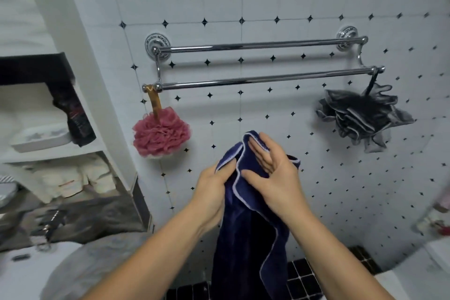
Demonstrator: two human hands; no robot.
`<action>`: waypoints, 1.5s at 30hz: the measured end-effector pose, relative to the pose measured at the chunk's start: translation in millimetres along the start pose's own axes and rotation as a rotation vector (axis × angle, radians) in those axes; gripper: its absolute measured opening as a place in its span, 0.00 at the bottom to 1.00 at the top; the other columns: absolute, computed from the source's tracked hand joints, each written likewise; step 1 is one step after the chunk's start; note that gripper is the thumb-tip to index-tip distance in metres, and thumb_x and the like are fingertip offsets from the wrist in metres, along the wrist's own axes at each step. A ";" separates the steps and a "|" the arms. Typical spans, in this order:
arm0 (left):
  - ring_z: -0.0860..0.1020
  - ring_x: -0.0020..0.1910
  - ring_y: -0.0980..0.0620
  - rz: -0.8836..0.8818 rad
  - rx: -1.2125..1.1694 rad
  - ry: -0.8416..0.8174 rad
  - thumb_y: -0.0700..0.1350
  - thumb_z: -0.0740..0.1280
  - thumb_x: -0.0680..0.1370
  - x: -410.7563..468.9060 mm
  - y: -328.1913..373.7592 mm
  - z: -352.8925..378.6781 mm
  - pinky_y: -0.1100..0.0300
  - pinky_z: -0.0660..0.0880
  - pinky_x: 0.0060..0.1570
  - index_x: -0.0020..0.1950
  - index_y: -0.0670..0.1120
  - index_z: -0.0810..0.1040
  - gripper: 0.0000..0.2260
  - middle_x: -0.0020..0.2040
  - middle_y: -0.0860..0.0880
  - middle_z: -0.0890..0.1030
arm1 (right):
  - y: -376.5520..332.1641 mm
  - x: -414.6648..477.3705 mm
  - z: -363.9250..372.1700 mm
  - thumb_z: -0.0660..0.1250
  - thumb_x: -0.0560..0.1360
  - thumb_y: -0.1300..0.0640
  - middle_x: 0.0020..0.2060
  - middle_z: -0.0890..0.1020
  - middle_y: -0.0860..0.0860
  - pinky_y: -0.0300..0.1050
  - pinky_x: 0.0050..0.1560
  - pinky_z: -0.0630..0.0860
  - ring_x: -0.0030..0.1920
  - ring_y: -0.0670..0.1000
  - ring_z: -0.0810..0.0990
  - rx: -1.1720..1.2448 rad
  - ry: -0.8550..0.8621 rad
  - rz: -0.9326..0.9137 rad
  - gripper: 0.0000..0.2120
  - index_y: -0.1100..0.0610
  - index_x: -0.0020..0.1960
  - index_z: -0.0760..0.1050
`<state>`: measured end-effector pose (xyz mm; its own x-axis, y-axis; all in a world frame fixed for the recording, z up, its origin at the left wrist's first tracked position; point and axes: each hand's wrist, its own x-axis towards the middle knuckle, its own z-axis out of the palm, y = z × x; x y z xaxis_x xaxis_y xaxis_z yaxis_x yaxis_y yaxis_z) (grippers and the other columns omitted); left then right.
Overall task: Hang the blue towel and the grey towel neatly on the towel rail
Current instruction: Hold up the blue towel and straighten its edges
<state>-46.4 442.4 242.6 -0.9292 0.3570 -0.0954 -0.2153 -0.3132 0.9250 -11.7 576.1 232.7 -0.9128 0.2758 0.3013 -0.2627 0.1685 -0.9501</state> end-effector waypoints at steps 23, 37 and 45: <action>0.84 0.46 0.49 0.187 0.024 -0.065 0.43 0.61 0.82 -15.7 -9.1 15.0 0.60 0.79 0.45 0.55 0.39 0.81 0.11 0.49 0.42 0.86 | -36.6 -9.8 12.5 0.67 0.73 0.74 0.58 0.82 0.50 0.37 0.57 0.77 0.59 0.43 0.81 0.214 0.149 -0.030 0.25 0.51 0.61 0.71; 0.84 0.50 0.46 0.134 0.303 -0.170 0.45 0.59 0.83 -0.4 23.9 -9.1 0.55 0.80 0.51 0.56 0.42 0.82 0.13 0.51 0.41 0.85 | -45.0 15.5 -9.6 0.73 0.70 0.49 0.47 0.80 0.45 0.48 0.53 0.74 0.50 0.48 0.78 -0.828 -0.126 -0.301 0.13 0.43 0.54 0.79; 0.75 0.39 0.46 0.095 0.160 -0.005 0.44 0.60 0.83 -8.3 32.4 -19.4 0.55 0.73 0.41 0.44 0.39 0.77 0.12 0.38 0.42 0.78 | -64.0 11.6 -1.1 0.76 0.70 0.62 0.37 0.83 0.46 0.35 0.45 0.73 0.41 0.48 0.79 -0.246 -0.235 -0.212 0.08 0.51 0.37 0.80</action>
<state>-51.5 412.3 266.3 -0.9417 0.3366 -0.0035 -0.0757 -0.2017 0.9765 -5.1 569.6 297.1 -0.9005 -0.0089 0.4348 -0.3965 0.4275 -0.8124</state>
